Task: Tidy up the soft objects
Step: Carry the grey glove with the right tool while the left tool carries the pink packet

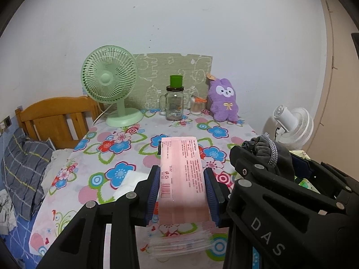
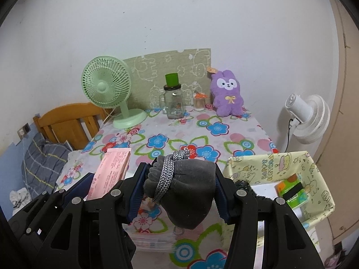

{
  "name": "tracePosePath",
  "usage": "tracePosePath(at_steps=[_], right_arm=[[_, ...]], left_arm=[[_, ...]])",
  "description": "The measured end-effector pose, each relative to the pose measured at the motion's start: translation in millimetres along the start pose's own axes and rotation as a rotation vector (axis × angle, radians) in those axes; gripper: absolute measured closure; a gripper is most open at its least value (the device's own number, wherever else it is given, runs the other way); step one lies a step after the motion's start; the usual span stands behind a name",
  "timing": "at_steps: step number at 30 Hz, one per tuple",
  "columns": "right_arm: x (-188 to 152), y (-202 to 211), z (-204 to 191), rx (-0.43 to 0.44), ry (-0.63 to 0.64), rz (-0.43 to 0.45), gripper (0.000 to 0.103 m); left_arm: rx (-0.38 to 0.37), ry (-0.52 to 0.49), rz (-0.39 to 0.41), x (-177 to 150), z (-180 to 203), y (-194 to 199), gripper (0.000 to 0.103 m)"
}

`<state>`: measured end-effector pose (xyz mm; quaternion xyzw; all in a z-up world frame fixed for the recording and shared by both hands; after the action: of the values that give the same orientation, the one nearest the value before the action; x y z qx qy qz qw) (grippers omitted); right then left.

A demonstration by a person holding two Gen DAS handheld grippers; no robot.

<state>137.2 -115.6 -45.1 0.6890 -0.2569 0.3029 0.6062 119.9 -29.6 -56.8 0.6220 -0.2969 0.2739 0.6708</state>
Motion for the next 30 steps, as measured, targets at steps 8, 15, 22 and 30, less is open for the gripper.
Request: tracePosePath(at_steps=[8,15,22,30], right_arm=[[5,2,21,-0.024,-0.006,0.007,0.045],[8,3,40,-0.046,-0.022,0.012,0.045],[9,4,64,-0.080,-0.032,0.016,0.045],[8,6,92,-0.110,-0.060,0.016,0.045]], left_arm=[[-0.024,-0.020,0.005,7,20,-5,0.063],[-0.051,-0.042,0.006,11,41,-10,0.063],[-0.084,-0.068,0.006,13,65,-17,0.063],[-0.115,-0.102,-0.002,14,93,-24,0.063]])
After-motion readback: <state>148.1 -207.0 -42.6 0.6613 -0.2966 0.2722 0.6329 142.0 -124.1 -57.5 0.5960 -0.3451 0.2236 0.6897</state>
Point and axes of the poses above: each gripper's, at about its wrist camera, not at the fingertips, and y roughly against the way its jaws point, z to its right, x to its top, the point moved 7 cm from there along -y, roughly the way its jaws point, and after that the axes turned 10 degrees about -z, right-handed, at the moved point
